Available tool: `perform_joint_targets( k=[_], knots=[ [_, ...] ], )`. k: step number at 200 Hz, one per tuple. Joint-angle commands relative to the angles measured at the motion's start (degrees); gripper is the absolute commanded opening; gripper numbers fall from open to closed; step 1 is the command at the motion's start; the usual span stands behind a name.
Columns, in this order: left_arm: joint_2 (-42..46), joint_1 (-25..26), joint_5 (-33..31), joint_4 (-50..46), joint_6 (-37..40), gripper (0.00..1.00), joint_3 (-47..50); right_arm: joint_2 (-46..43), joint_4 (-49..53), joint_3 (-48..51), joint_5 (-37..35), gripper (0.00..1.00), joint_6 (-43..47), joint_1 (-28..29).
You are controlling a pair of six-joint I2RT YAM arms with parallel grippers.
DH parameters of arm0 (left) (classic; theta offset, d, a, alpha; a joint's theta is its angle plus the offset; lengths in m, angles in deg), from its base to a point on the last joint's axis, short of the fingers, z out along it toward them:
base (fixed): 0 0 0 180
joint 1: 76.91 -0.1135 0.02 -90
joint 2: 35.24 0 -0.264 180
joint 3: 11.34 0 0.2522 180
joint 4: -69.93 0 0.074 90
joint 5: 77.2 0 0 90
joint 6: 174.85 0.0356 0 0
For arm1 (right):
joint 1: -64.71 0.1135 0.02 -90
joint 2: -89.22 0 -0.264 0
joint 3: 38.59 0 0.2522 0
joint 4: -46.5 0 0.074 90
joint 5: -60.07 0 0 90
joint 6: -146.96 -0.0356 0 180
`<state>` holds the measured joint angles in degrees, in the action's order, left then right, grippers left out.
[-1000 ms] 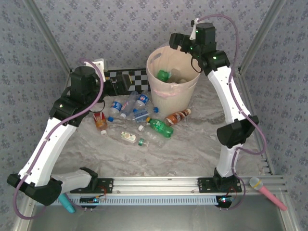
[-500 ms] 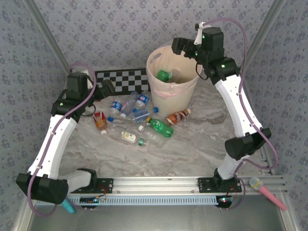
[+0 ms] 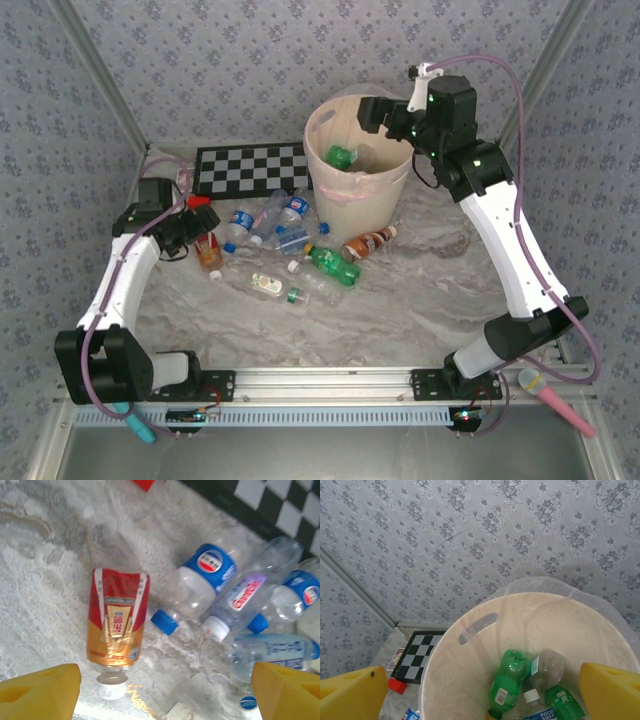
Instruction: Put the plastic bottles in the bin
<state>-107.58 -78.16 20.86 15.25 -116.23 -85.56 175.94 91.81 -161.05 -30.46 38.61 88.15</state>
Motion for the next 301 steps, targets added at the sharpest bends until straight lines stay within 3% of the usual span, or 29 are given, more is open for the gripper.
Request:
perform_joint_targets(
  k=[1, 41, 106, 170, 208, 301],
  knots=[
    [-1.79, -1.09, 2.12, 0.00, 2.58, 0.87, 1.99, -1.52, -0.26, 1.35, -1.13, 1.00, 1.20, 0.60],
    [-7.71, -2.25, 4.78, 2.95, 3.80, 0.85, 3.80, -1.85, 0.57, 1.65, -1.40, 1.00, 1.06, 0.93],
    [-18.75, -2.72, 3.04, 5.19, 6.40, 0.81, 1.98, -5.36, 0.79, 5.23, -3.16, 1.00, 1.32, 1.31],
    [-23.35, -2.78, 2.09, 7.03, 7.56, 0.77, 2.28, -6.79, 0.44, 7.03, -3.47, 1.00, 0.87, 1.28],
    [-21.94, -2.75, 1.97, 6.95, 8.08, 0.61, 2.72, -7.14, 0.35, 8.02, -3.80, 1.00, 0.95, 1.27],
    [-7.93, -2.28, 4.26, -2.23, 4.46, 0.58, -3.72, -6.22, -1.84, 8.25, -2.89, 1.00, 0.42, 1.08]
  ],
)
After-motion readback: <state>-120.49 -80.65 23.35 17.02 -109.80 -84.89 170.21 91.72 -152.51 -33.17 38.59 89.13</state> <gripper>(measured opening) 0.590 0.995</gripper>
